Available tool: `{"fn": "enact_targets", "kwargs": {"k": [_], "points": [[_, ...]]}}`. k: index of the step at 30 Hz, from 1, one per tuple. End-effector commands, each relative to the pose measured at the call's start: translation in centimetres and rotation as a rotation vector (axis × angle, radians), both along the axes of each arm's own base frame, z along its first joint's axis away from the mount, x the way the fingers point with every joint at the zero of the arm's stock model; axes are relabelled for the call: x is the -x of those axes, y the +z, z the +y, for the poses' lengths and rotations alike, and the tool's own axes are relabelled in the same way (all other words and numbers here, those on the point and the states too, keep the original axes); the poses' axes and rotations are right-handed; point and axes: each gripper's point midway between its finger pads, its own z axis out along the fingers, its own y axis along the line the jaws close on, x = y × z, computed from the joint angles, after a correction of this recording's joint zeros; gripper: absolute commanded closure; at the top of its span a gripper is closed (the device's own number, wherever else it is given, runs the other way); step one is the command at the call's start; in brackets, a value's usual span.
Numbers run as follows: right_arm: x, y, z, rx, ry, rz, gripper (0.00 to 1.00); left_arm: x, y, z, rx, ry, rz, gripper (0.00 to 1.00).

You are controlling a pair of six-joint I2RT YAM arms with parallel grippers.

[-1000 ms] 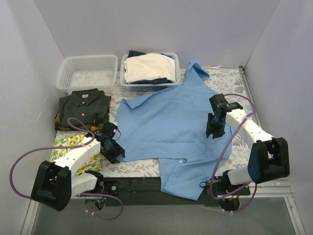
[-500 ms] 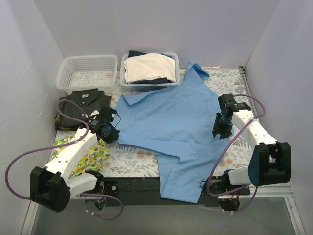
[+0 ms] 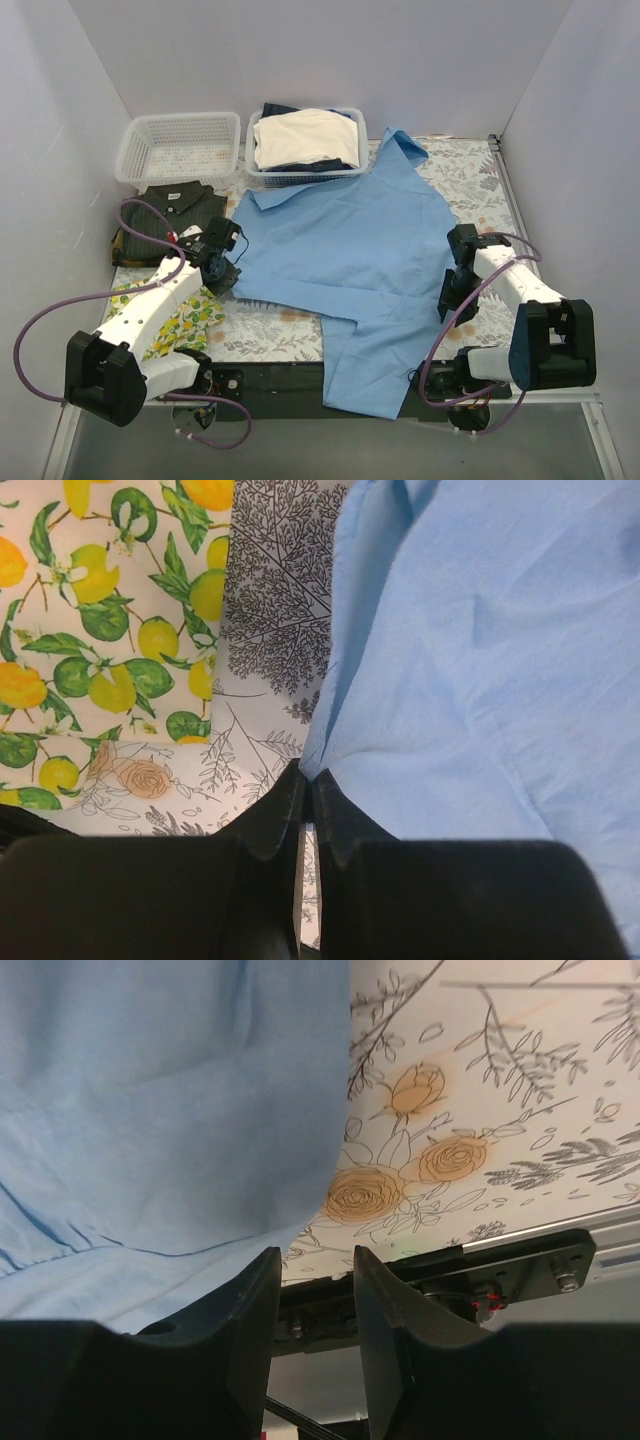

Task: Fold and stack the long sleeve shirts
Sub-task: Fold the shirt

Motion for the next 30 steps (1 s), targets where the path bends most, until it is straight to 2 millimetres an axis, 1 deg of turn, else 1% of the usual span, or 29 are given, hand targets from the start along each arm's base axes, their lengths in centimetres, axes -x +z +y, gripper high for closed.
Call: {"fn": "enact_targets", "kwargs": {"k": [1,3,7,9,10,14,19,22,23,24,25,27,29,30], "points": [[2.0,-0.2,1.4,-0.077,-0.036,0.052,0.56,-0.7,-0.6,-0.1,-0.016,-0.033,-0.008,1.00],[1.8,-0.5,1.8,-0.091,-0.046,0.050,0.55,-0.9,-0.9,-0.4,-0.008,-0.057,-0.002,1.00],[2.3,-1.7,3.1,-0.138,-0.052,0.076,0.54,-1.5,-0.8,-0.8,-0.013,-0.087,0.006,1.00],[2.3,-2.2,3.3,-0.140,-0.057,0.087,0.54,-1.8,-0.7,-0.9,-0.014,-0.098,0.000,1.00],[2.0,-2.5,3.3,-0.135,-0.062,0.077,0.54,-2.0,-0.6,-0.9,-0.015,-0.102,-0.001,1.00],[1.8,-3.3,3.5,-0.133,-0.075,0.086,0.62,-2.0,-0.4,-0.7,-0.026,-0.111,-0.001,1.00],[1.7,-3.3,3.5,-0.128,-0.067,0.071,0.64,-2.3,0.1,-0.8,-0.025,-0.118,-0.019,1.00],[1.5,-3.3,3.2,-0.108,-0.051,0.065,0.61,-2.4,0.3,-0.8,-0.024,-0.121,-0.028,1.00],[1.4,-3.3,3.1,-0.100,-0.045,0.062,0.56,-2.4,0.3,-0.8,-0.021,-0.121,-0.032,1.00],[1.1,-3.1,3.2,-0.099,-0.034,0.054,0.54,-2.4,0.4,-0.8,-0.019,-0.123,-0.034,1.00],[0.9,-3.2,2.8,-0.072,-0.026,0.049,0.51,-2.5,0.4,-0.9,-0.017,-0.125,-0.038,1.00],[0.6,-3.1,2.8,-0.061,-0.012,0.041,0.52,-2.6,0.4,-1.1,-0.012,-0.133,-0.039,1.00],[0.5,-3.3,2.8,-0.052,-0.007,0.045,0.67,-2.8,0.6,-1.2,-0.006,-0.136,-0.046,1.00],[0.6,-3.4,3.0,-0.052,-0.002,0.050,0.81,-2.9,0.6,-1.2,-0.006,-0.138,-0.046,1.00]]}}
